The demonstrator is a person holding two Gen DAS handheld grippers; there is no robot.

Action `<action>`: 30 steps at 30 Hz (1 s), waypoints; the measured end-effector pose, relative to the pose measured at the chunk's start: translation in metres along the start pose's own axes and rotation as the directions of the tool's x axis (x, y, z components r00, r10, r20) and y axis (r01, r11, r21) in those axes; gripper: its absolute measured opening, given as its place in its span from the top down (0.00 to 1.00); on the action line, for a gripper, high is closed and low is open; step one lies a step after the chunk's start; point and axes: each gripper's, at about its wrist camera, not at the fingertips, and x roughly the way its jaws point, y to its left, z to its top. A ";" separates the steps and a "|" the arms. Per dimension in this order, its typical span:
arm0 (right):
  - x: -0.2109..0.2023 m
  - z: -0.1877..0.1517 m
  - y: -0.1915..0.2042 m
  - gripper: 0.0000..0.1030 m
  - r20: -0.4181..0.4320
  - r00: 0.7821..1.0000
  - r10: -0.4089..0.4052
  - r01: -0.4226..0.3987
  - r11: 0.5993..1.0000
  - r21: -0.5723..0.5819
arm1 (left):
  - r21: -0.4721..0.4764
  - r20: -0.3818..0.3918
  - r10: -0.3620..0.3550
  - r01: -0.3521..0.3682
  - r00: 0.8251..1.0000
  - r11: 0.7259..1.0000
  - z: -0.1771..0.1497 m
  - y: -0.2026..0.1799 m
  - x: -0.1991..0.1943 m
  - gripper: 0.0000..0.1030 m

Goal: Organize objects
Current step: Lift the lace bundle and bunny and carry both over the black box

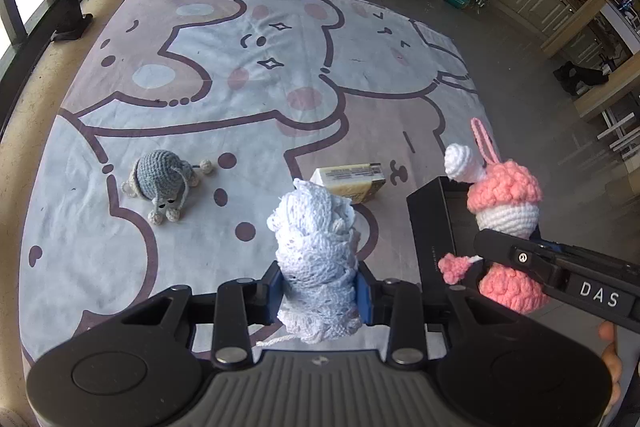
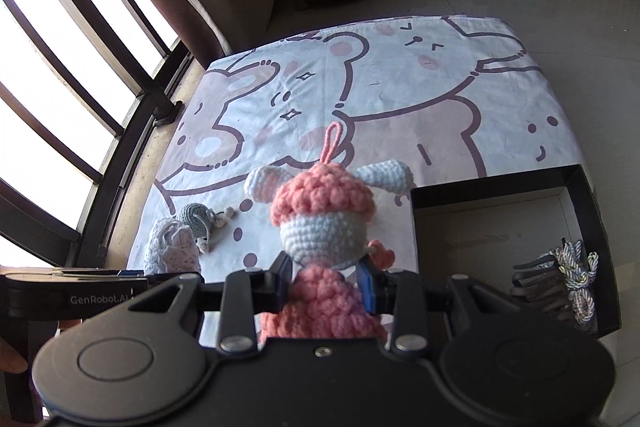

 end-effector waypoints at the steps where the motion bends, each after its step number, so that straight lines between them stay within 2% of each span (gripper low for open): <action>1: -0.001 0.000 -0.003 0.66 0.005 1.000 -0.001 0.001 1.000 0.007 | 0.001 0.000 -0.005 0.005 1.000 1.000 0.000 -0.002 0.000 0.64; 11: -0.011 -0.001 -0.040 0.66 0.052 0.998 -0.037 0.032 0.995 0.097 | 0.016 -0.008 -0.041 0.041 0.999 0.999 0.000 -0.029 0.008 0.64; 16: -0.010 -0.003 -0.057 0.66 0.065 0.995 -0.072 0.065 0.992 0.106 | 0.030 -0.023 -0.064 0.065 0.998 0.997 -0.001 -0.047 0.016 0.64; 30: 0.034 -0.023 -0.102 0.66 -0.032 0.996 -0.087 0.090 0.991 0.097 | 0.051 -0.033 -0.058 0.059 0.998 0.997 0.004 -0.081 0.036 0.64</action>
